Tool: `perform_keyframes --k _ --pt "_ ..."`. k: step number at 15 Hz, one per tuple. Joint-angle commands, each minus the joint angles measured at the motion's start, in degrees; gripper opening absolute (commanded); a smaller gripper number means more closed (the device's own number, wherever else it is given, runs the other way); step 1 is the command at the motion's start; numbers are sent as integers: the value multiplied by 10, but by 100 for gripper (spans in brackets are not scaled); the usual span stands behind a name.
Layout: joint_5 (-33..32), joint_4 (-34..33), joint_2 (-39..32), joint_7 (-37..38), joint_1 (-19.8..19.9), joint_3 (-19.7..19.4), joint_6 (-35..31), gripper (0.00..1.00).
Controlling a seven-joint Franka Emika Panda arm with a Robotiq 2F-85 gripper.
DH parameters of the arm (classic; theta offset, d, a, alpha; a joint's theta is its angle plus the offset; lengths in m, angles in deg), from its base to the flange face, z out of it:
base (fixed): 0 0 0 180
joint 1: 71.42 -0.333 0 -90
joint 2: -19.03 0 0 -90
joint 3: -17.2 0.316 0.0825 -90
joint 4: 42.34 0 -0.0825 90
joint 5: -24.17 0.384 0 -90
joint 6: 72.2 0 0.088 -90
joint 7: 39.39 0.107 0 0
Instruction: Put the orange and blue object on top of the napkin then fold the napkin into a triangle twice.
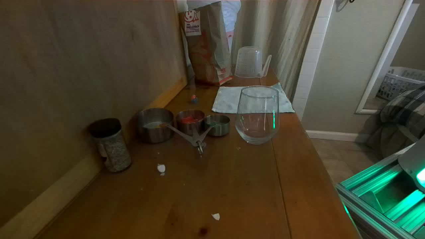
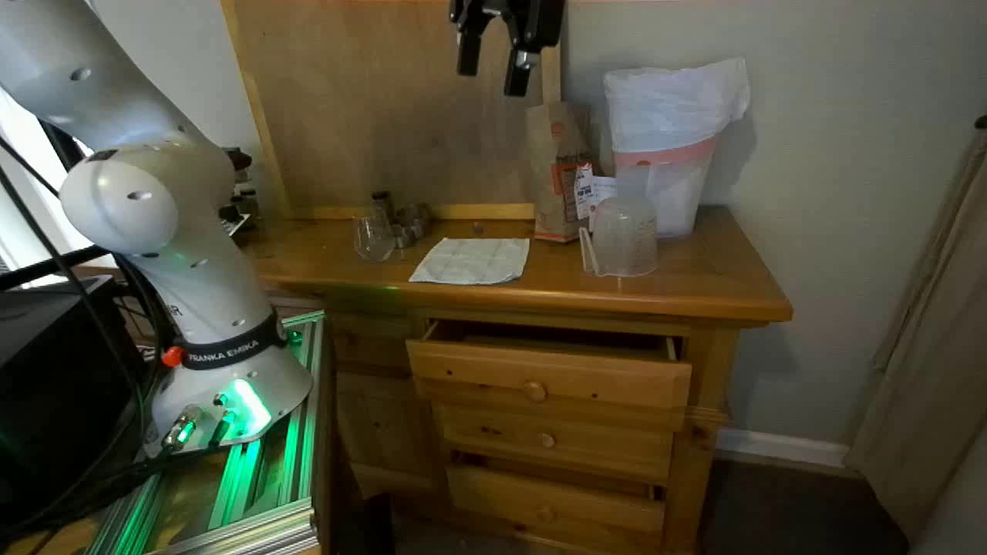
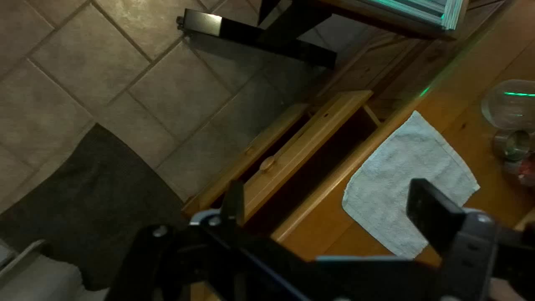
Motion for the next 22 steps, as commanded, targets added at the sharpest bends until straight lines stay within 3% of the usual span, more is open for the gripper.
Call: perform_keyframes --k 1,9,15,22 --pt "4 -1 -3 -5 19 16 1 100" --pt "4 8 2 -9 15 23 -1 100" --pt "52 51 30 -46 -39 106 8 100" --pt "114 85 36 -95 -131 209 12 100"
